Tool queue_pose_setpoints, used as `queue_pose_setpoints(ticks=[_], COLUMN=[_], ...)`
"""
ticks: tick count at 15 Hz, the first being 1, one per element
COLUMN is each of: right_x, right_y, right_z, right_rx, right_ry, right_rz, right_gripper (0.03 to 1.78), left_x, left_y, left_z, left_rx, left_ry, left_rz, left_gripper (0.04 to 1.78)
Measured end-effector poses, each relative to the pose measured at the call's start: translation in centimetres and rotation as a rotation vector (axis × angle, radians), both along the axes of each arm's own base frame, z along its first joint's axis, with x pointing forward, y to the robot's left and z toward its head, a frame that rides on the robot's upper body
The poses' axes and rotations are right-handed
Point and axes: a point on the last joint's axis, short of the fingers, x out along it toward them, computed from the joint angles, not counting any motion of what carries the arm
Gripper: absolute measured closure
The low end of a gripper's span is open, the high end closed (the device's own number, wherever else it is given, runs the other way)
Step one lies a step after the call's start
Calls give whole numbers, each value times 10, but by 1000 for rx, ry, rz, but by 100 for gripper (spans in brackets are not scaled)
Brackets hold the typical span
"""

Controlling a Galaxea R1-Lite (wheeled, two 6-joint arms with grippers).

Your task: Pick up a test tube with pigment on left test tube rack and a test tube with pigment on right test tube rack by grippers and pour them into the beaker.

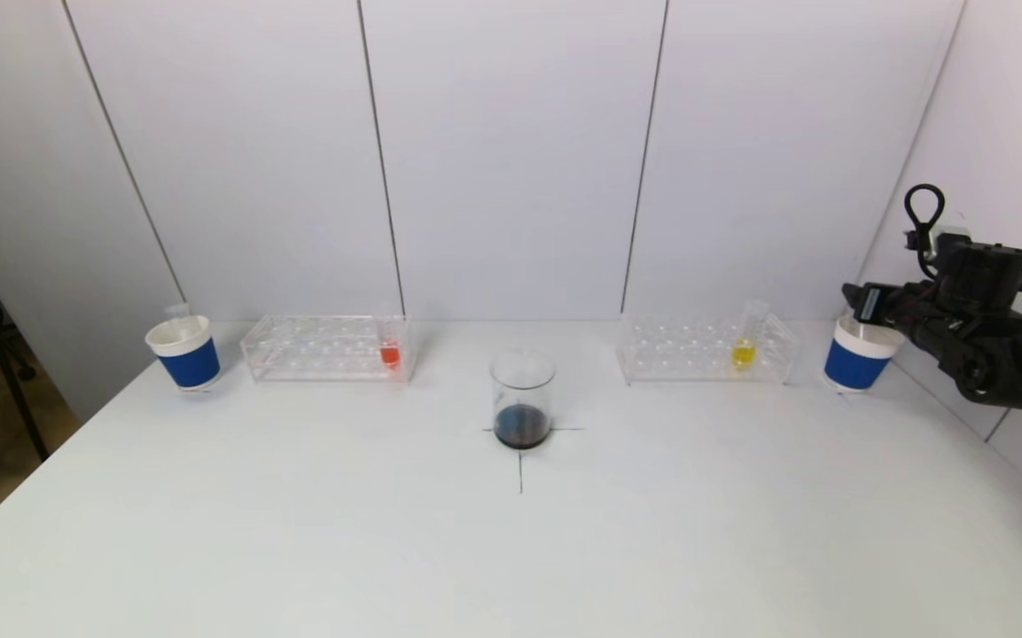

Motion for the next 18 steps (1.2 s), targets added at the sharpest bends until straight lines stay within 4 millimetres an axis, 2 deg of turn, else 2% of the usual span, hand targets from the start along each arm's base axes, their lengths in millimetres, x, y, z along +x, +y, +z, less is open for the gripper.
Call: queue_pose_setpoints(ticks=[2, 4, 8, 11, 14, 18], right_x=[0, -1, -6, -21, -53, -118], right_y=[0, 0, 1, 9, 27, 62], right_z=[0, 1, 10, 25, 46, 87], right_rx=[0, 0, -2, -5, -5, -15], right_ry=[0, 0, -9, -19, -22, -73], right_rz=[0, 0, 0, 9, 34, 99], right_gripper=[20, 7, 4, 4, 4, 4], left_x=[0, 0, 0, 0, 0, 0], left_y=[0, 0, 0, 0, 0, 0], left_z=[0, 0, 0, 0, 0, 0], left_rx=[0, 0, 0, 0, 0, 0], left_ry=[0, 0, 0, 0, 0, 0], left_rz=[0, 0, 0, 0, 0, 0], left_gripper=[6, 6, 6, 6, 6, 6])
